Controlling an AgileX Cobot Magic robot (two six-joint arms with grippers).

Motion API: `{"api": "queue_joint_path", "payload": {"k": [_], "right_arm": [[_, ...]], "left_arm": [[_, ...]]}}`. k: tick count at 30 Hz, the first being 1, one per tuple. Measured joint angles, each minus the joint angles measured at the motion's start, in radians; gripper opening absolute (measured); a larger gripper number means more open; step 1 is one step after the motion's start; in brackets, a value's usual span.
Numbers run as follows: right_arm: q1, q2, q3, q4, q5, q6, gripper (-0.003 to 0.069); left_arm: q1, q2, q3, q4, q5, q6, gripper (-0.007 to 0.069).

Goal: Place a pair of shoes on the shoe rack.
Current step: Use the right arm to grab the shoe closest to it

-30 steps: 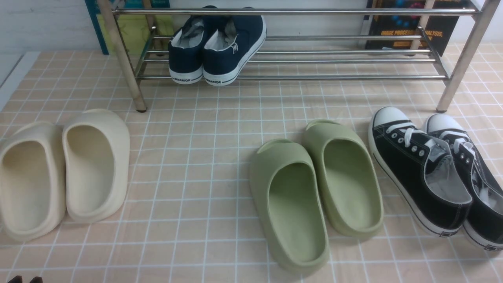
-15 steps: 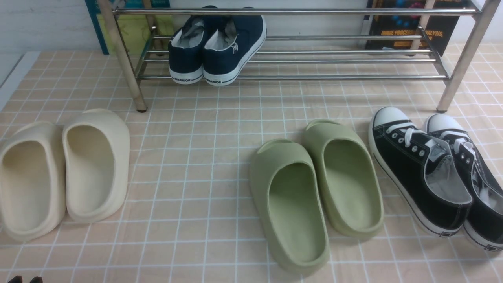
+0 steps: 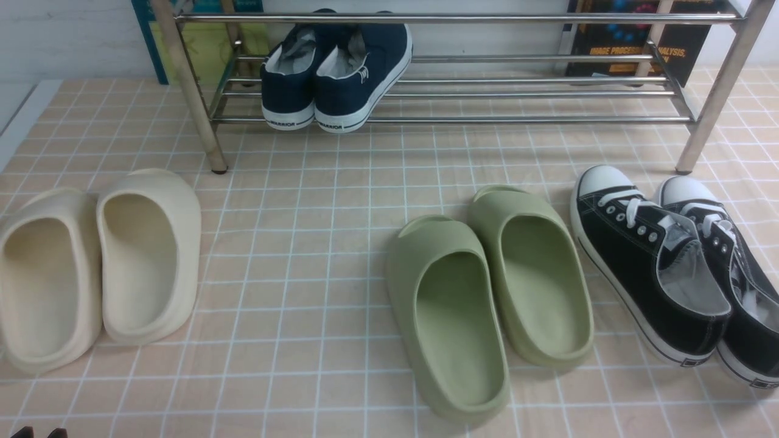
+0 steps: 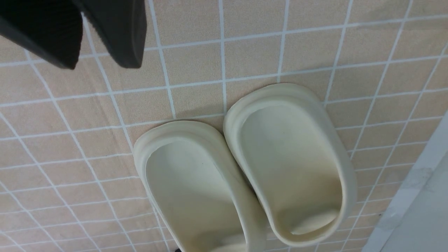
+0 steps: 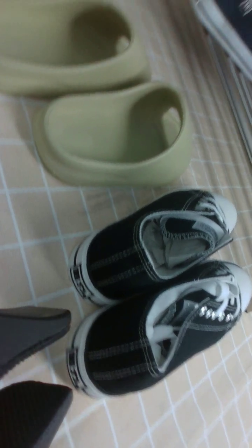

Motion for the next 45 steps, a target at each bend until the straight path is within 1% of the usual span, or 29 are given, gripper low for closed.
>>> {"api": "queue_joint_path", "payload": {"k": [2,4,6,7,8,10,18,20,22,23,24,27,28,29,31,33,34,36,37,38,40,41,42,43,45], "right_arm": [[0.0,0.0,0.004,0.153,0.002,0.015,0.0239],[0.0,0.0,0.007,0.361,0.012,0.048,0.0239],[0.0,0.0,0.007,0.528,0.013,0.062,0.0239],[0.0,0.0,0.007,0.541,0.012,0.063,0.0239],[0.0,0.0,0.007,0.605,0.01,0.063,0.0239],[0.0,0.0,0.007,0.638,-0.001,0.035,0.0239],[0.0,0.0,0.007,0.607,-0.043,-0.119,0.0239],[0.0,0.0,0.007,0.606,-0.046,-0.196,0.0239],[0.0,0.0,0.007,0.606,-0.045,-0.225,0.0237],[0.0,0.0,-0.007,0.599,-0.033,-0.275,0.0215],[0.0,0.0,-0.023,0.591,-0.026,-0.298,0.0192],[0.0,0.025,-0.131,0.529,-0.011,-0.38,0.0056],[0.0,0.062,-0.198,0.484,-0.006,-0.409,0.0008],[0.0,0.104,-0.259,0.436,0.003,-0.431,-0.001],[0.0,0.203,-0.382,0.329,0.049,-0.455,-0.0018],[0.0,0.335,-0.528,0.193,0.15,-0.463,-0.0018],[0.0,0.378,-0.573,0.152,0.189,-0.465,-0.0018],[0.001,0.538,-0.726,0.014,0.34,-0.468,-0.0018],[0.004,0.581,-0.763,-0.019,0.4,-0.468,-0.0018],[0.015,0.662,-0.827,-0.078,0.482,-0.466,-0.0018],[0.054,0.781,-0.908,-0.152,0.585,-0.444,-0.0018],[0.083,0.834,-0.938,-0.175,0.618,-0.428,-0.0018],[0.089,0.844,-0.943,-0.178,0.618,-0.428,-0.0018],[0.14,0.911,-0.974,-0.204,0.65,-0.41,-0.0018],[0.21,0.991,-1.001,-0.236,0.678,-0.404,-0.0018]], "left_arm": [[0.0,0.0,0.0,0.0,0.0,0.0,0.0218],[0.0,0.0,0.0,0.0,0.0,0.0,0.0218],[0.0,0.0,0.0,0.0,0.0,0.0,0.0218],[0.0,0.0,0.0,0.0,0.0,0.0,0.0218],[0.0,0.0,0.0,0.0,0.0,0.0,0.0218],[0.0,0.0,0.0,0.0,0.0,0.0,0.0218],[0.0,0.0,0.0,0.0,0.0,0.0,0.0219],[0.0,0.0,0.0,0.0,0.0,0.0,0.022],[0.0,0.0,0.0,0.0,0.0,0.0,0.0221],[0.0,0.0,0.0,0.0,0.0,0.0,0.0223],[0.0,0.0,0.0,0.0,0.0,0.0,0.0223],[0.0,0.0,0.0,0.0,0.0,0.0,0.0227],[0.0,0.0,0.0,0.0,0.0,0.0,0.023],[0.0,0.0,0.0,0.0,0.0,0.0,0.023],[0.0,0.0,0.0,0.0,0.0,0.0,0.023],[0.0,0.0,0.0,0.0,0.0,0.0,0.023],[0.0,0.0,0.0,0.0,0.0,0.0,0.023],[0.0,0.0,0.0,0.0,0.0,0.0,0.023],[0.0,0.0,0.0,0.0,0.0,0.0,0.023],[0.0,0.0,0.0,0.0,0.0,0.0,0.0231],[0.0,0.0,0.0,0.0,0.0,0.0,0.0233],[0.0,0.0,0.0,0.0,0.0,0.0,0.0233],[0.0,0.0,0.0,0.0,0.0,0.0,0.0233],[0.0,0.0,0.0,0.0,0.0,0.0,0.0234],[0.0,0.0,0.0,0.0,0.0,0.0,0.0236]]}}
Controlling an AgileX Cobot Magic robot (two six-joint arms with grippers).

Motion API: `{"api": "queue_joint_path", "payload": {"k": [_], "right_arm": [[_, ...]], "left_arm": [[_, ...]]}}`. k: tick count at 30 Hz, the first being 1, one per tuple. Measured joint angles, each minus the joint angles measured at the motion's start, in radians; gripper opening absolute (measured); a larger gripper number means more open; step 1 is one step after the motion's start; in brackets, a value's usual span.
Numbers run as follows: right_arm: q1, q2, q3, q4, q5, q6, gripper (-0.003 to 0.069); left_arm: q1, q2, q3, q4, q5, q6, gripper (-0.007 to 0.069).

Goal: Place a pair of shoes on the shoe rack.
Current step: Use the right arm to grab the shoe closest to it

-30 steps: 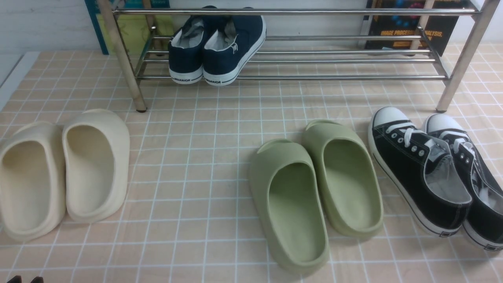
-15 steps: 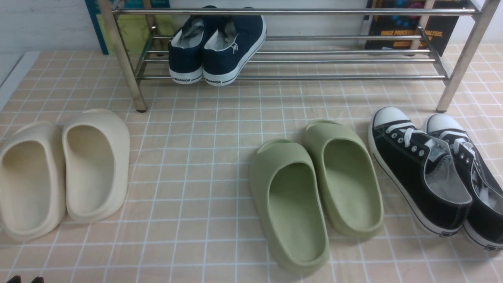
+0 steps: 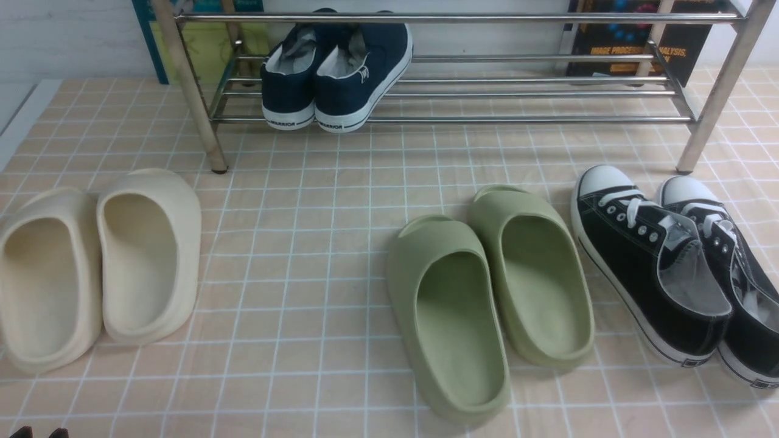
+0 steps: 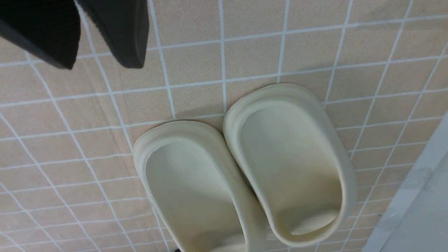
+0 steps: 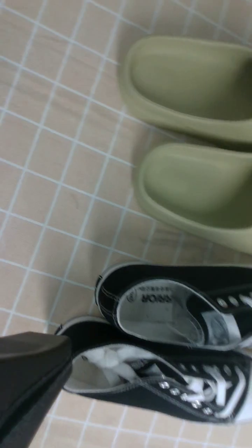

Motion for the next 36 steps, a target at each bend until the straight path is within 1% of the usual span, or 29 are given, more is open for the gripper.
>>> {"api": "queue_joint_path", "payload": {"k": [2,4,7,8,11,14,16,18,19,20,22,24,27,28,30,32,34,36], "right_arm": [[0.063,0.073,-0.017,-0.028,0.009,0.016,-0.0015],[0.107,0.163,-0.031,-0.051,0.003,0.072,-0.0008],[0.115,0.258,-0.043,-0.082,-0.029,0.143,0.0014],[0.115,0.264,-0.044,-0.088,-0.031,0.146,0.002],[0.11,0.368,-0.052,-0.116,-0.081,0.179,0.0112],[0.105,0.448,-0.076,-0.122,-0.11,0.188,0.0232],[0.105,0.512,-0.103,-0.13,-0.118,0.191,0.0329],[0.105,0.557,-0.118,-0.138,-0.127,0.192,0.0386],[0.105,0.568,-0.121,-0.14,-0.129,0.194,0.0398],[0.105,0.61,-0.127,-0.153,-0.145,0.206,0.0433],[0.105,0.651,-0.128,-0.16,-0.154,0.218,0.0444],[0.105,0.701,-0.129,-0.164,-0.156,0.221,0.043],[0.105,0.747,-0.13,-0.164,-0.156,0.221,0.0344],[0.105,0.751,-0.13,-0.164,-0.156,0.221,0.0325],[0.105,0.756,-0.131,-0.17,-0.158,0.221,0.0171],[0.104,0.749,-0.138,-0.173,-0.155,0.221,0.0048],[0.104,0.734,-0.152,-0.171,-0.136,0.221,0.0003],[0.104,0.709,-0.171,-0.161,-0.091,0.221,0.0]], "left_arm": [[0.0,0.0,0.0,0.0,0.0,0.0,0.0236],[0.0,0.0,0.0,0.0,0.0,0.0,0.0236],[0.0,0.0,0.0,0.0,0.0,0.0,0.0236],[0.0,0.0,0.0,0.0,0.0,0.0,0.0236],[0.0,0.0,0.0,0.0,0.0,0.0,0.0236],[0.0,0.0,0.0,0.0,0.0,0.0,0.0236],[0.0,0.0,0.0,0.0,0.0,0.0,0.0236],[0.0,0.0,0.0,0.0,0.0,0.0,0.0236],[0.0,0.0,0.0,0.0,0.0,0.0,0.0236],[0.0,0.0,0.0,0.0,0.0,0.0,0.0236],[0.0,0.0,0.0,0.0,0.0,0.0,0.0236],[0.0,0.0,0.0,0.0,0.0,0.0,0.0236],[0.0,0.0,0.0,-0.001,0.0,0.0,0.0236],[0.0,0.0,0.0,-0.001,0.0,0.0,0.0236],[0.0,0.0,0.0,-0.001,0.0,0.0,0.0236],[0.0,0.0,0.0,-0.001,0.0,0.0,0.0236],[0.0,0.0,0.0,-0.001,0.0,0.0,0.0236],[0.0,0.0,0.0,-0.001,0.0,0.0,0.0236]]}}
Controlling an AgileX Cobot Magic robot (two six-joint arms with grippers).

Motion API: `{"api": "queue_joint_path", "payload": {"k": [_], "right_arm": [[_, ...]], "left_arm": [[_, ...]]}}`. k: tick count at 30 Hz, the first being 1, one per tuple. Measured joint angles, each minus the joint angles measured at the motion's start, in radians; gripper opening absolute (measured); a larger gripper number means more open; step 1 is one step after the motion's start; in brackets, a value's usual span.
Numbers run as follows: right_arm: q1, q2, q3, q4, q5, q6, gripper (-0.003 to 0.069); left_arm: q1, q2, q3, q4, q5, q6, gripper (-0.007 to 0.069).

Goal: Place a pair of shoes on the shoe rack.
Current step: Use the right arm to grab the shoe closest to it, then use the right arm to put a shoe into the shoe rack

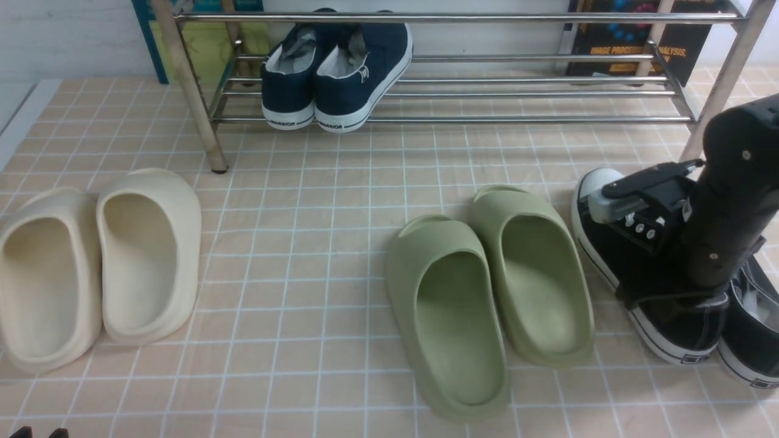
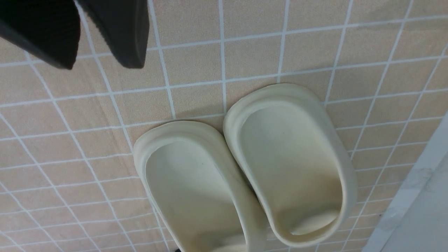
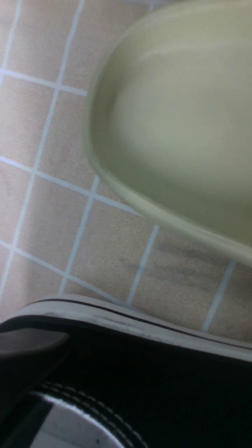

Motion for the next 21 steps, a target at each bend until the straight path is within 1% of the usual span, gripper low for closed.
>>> {"api": "queue_joint_path", "payload": {"k": [4,9,13,15,18,21], "right_arm": [[0.0,-0.065,-0.073,0.021,0.068,-0.004,0.0],[0.0,-0.071,-0.194,0.015,0.084,-0.019,0.0],[0.0,-0.023,-0.275,0.015,0.095,-0.033,0.0],[0.0,0.042,-0.343,0.015,0.104,-0.051,0.0],[0.0,0.091,-0.395,0.015,0.11,-0.054,0.0],[0.0,0.171,-0.493,0.015,0.12,-0.056,0.0]], "left_arm": [[0.0,0.0,0.0,0.0,0.0,0.0,0.0236],[0.0,0.0,0.0,0.0,0.0,0.0,0.0236],[0.0,0.0,0.0,0.0,0.0,0.0,0.0236],[0.0,0.0,0.0,0.0,0.0,0.0,0.0236],[0.0,0.0,0.0,0.0,0.0,0.0,0.0236],[0.0,0.0,0.0,0.0,0.0,0.0,0.0236]]}}
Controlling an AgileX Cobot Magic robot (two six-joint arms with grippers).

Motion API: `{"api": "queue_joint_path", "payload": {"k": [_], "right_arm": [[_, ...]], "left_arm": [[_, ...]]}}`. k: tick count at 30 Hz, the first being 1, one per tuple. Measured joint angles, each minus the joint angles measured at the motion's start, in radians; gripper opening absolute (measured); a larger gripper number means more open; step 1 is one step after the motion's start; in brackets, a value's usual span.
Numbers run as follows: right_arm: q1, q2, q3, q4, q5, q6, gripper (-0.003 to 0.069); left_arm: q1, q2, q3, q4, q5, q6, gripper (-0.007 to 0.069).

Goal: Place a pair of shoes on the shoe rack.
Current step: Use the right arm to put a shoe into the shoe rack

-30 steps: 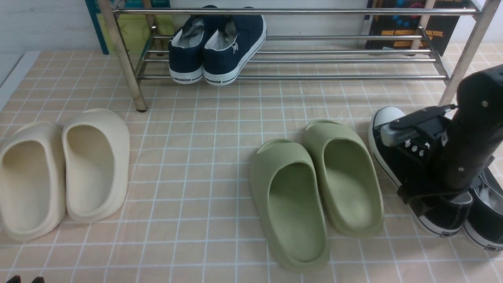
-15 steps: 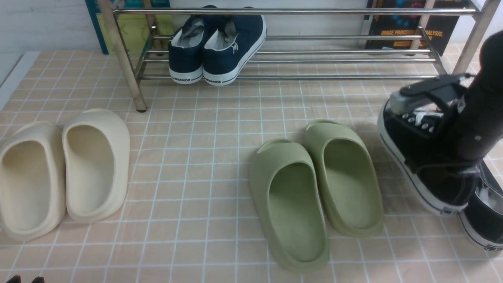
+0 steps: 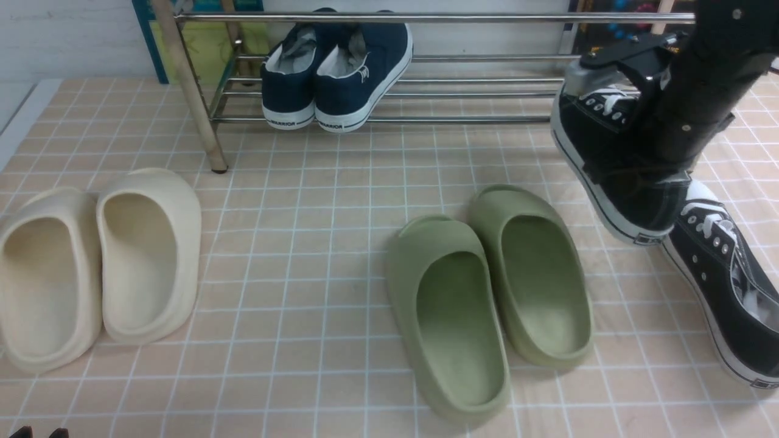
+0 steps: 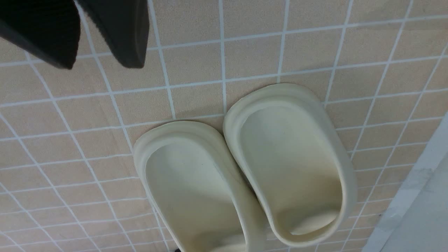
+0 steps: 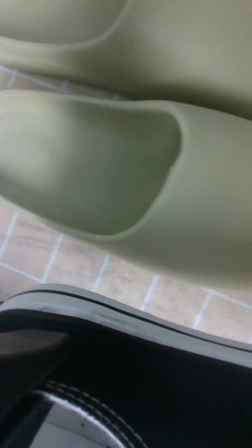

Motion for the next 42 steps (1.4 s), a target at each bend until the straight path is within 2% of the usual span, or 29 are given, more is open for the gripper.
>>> {"api": "queue_joint_path", "payload": {"k": [12,21,31,34,36,37,38,40,42], "right_arm": [[0.0,0.23,-0.345,-0.007,0.024,-0.038,0.0],[0.0,0.351,-0.511,-0.019,0.043,-0.049,0.0],[-0.001,0.419,-0.579,-0.025,-0.115,-0.049,0.0015],[-0.011,0.427,-0.58,-0.02,-0.165,-0.049,0.0062],[-0.017,0.427,-0.591,-0.024,-0.195,-0.049,0.0134],[-0.018,0.427,-0.592,-0.024,-0.199,-0.049,0.0142],[-0.023,0.427,-0.606,-0.026,-0.188,-0.048,0.0223],[-0.029,0.427,-0.617,-0.025,-0.158,-0.048,0.0279],[-0.031,0.427,-0.66,-0.018,-0.065,-0.048,0.0394]], "left_arm": [[0.0,0.0,0.0,0.0,0.0,0.0,0.0236],[0.0,0.0,0.0,0.0,0.0,0.0,0.0236],[0.0,0.0,0.0,0.0,0.0,0.0,0.0236],[0.0,0.0,0.0,0.0,0.0,0.0,0.0236],[0.0,0.0,0.0,0.0,0.0,0.0,0.0236],[0.0,0.0,0.0,0.0,0.0,0.0,0.0236],[0.0,0.0,0.0,0.0,0.0,0.0,0.0236],[0.0,0.0,0.0,0.0,0.0,0.0,0.0236],[0.0,0.0,0.0,0.0,0.0,0.0,0.0236]]}}
